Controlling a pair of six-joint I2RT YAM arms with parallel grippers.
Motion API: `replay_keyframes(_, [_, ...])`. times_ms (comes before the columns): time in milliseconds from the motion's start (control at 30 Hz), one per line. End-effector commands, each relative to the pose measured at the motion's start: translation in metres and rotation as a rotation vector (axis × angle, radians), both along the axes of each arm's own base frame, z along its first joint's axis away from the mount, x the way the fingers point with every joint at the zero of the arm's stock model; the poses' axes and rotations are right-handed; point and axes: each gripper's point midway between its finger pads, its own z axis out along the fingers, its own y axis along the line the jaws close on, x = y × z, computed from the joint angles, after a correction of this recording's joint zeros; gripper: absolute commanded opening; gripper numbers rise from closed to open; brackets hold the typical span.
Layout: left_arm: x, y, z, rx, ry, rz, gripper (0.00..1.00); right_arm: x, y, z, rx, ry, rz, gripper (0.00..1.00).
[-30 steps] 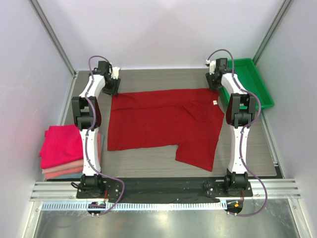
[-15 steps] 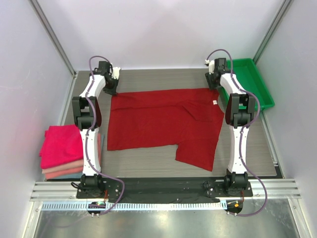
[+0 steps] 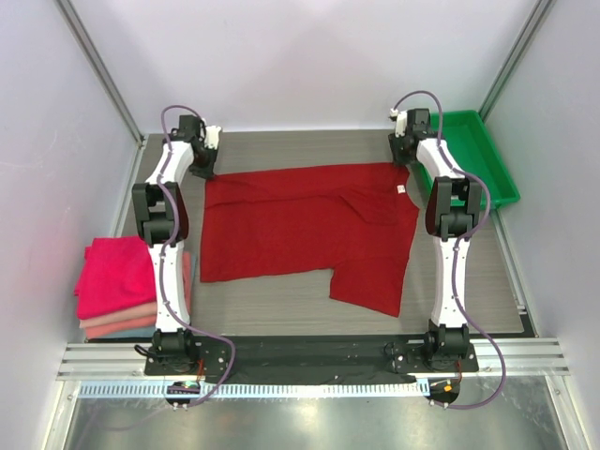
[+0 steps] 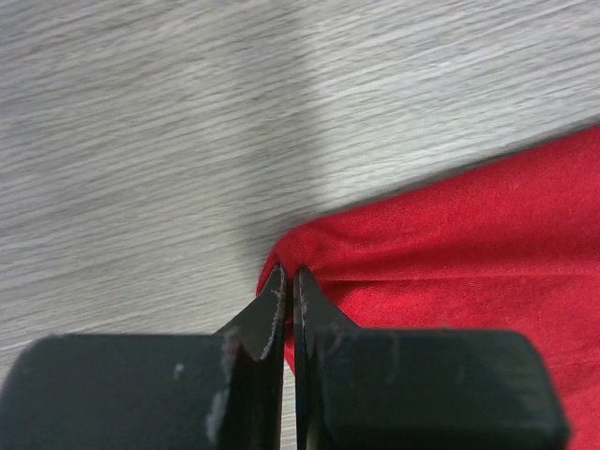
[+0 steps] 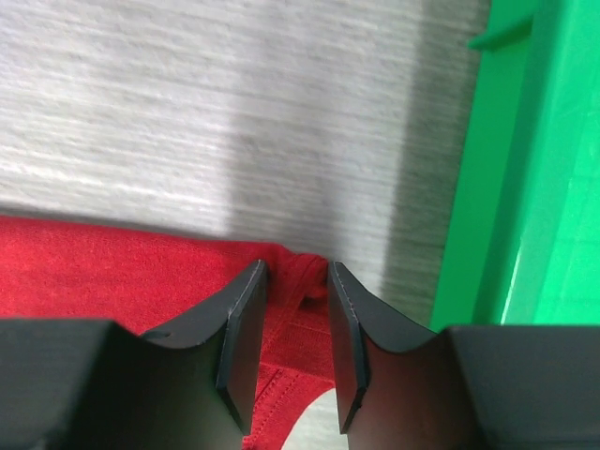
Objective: Fold and stack the t-shirts
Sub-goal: Fold the tshirt
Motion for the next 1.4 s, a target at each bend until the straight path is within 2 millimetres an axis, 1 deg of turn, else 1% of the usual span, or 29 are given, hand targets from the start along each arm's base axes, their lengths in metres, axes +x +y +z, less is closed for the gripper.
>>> replay_keyframes(0, [0.008,0.026,-0.002,0.058,-0.017,0.015,0.00,-0.007,0.003,-0.035,0.043,0.076,-0.018,0.39])
replay_keyframes(67, [0.008,0.026,-0.003,0.065,-0.017,0.007,0.00,-0.007,0.004,-0.036,0.058,0.078,-0.018,0.37])
replay_keyframes(100, [0.010,0.028,-0.002,0.072,-0.021,0.008,0.00,-0.006,0.004,-0.038,0.068,0.080,-0.017,0.33])
replay_keyframes(167, [0.011,0.029,-0.004,0.077,-0.021,0.005,0.00,-0.006,0.006,-0.039,0.097,0.084,-0.017,0.17])
replay_keyframes(267, [0.015,0.030,-0.006,0.089,-0.030,-0.005,0.00,-0.002,0.007,-0.041,0.114,0.080,-0.018,0.03])
replay_keyframes(433, [0.028,0.031,0.005,0.107,-0.080,-0.006,0.00,0.017,0.012,-0.026,0.123,0.013,0.026,0.01])
replay_keyframes(533, [0.037,0.031,0.028,0.116,-0.139,0.002,0.00,0.032,0.008,0.002,0.090,-0.067,0.043,0.01])
replay_keyframes(567, [0.040,0.031,0.040,0.114,-0.166,0.007,0.00,0.038,0.006,0.022,0.081,-0.109,0.051,0.01])
replay_keyframes(633, [0.045,0.030,0.075,0.103,-0.236,0.024,0.00,0.043,0.005,0.051,0.067,-0.168,0.071,0.01])
replay_keyframes(667, [0.048,0.030,0.089,0.101,-0.266,0.030,0.00,0.046,0.003,0.078,0.059,-0.219,0.074,0.01])
replay_keyframes(700, [0.048,0.029,0.103,0.096,-0.292,0.029,0.00,0.046,0.002,0.094,0.057,-0.244,0.076,0.01])
replay_keyframes(733, [0.048,0.027,0.131,0.094,-0.344,0.029,0.00,0.046,0.002,0.109,0.054,-0.271,0.086,0.01])
replay_keyframes(767, [0.048,0.024,0.146,0.086,-0.372,0.027,0.00,0.045,0.002,0.122,0.056,-0.292,0.089,0.01])
replay_keyframes(800, [0.047,0.023,0.163,0.081,-0.404,0.028,0.00,0.041,0.001,0.150,0.056,-0.334,0.092,0.01])
replay_keyframes(833, [0.044,0.022,0.189,0.077,-0.450,0.028,0.00,0.038,0.001,0.162,0.061,-0.351,0.096,0.01])
replay_keyframes(900, [0.038,0.019,0.215,0.066,-0.493,0.028,0.00,0.027,0.001,0.199,0.063,-0.401,0.098,0.01])
replay_keyframes(933, [0.030,0.018,0.240,0.061,-0.534,0.028,0.00,0.022,0.001,0.212,0.065,-0.419,0.098,0.01])
replay_keyframes(1000, [0.019,0.014,0.252,0.044,-0.542,0.015,0.00,0.011,0.001,0.226,0.077,-0.429,0.097,0.01])
replay_keyframes(1033, [0.012,0.013,0.261,0.038,-0.553,0.010,0.00,0.000,0.002,0.259,0.074,-0.481,0.100,0.01])
replay_keyframes(1067, [0.001,0.010,0.280,0.031,-0.577,0.005,0.00,-0.006,0.003,0.263,0.075,-0.483,0.103,0.01])
replay_keyframes(1100, [-0.008,0.008,0.281,0.019,-0.569,0.005,0.00,-0.013,0.004,0.278,0.080,-0.504,0.106,0.01])
replay_keyframes(1133, [-0.016,0.006,0.285,0.007,-0.566,-0.004,0.00,-0.027,0.006,0.307,0.081,-0.550,0.111,0.01])
replay_keyframes(1167, [-0.031,0.003,0.309,0.004,-0.607,-0.011,0.00,-0.036,0.007,0.315,0.085,-0.559,0.112,0.01])
replay_keyframes(1200, [-0.039,0.003,0.316,0.000,-0.617,-0.010,0.00,-0.044,0.008,0.327,0.086,-0.577,0.115,0.01])
replay_keyframes(1233, [-0.047,0.002,0.314,-0.004,-0.608,-0.010,0.00,-0.063,0.009,0.357,0.083,-0.629,0.119,0.01])
replay_keyframes(1267, [-0.056,0.002,0.322,-0.011,-0.622,-0.010,0.00,-0.074,0.009,0.368,0.081,-0.645,0.121,0.01])
replay_keyframes(1300, [-0.074,0.002,0.344,-0.011,-0.666,-0.007,0.00,-0.082,0.010,0.369,0.080,-0.641,0.125,0.01])
replay_keyframes(1333, [-0.084,0.003,0.346,-0.011,-0.669,-0.006,0.00,-0.095,0.011,0.383,0.072,-0.667,0.138,0.01])
replay_keyframes(1367, [-0.094,0.003,0.353,-0.008,-0.683,-0.004,0.00,-0.119,0.014,0.411,0.062,-0.723,0.153,0.01])
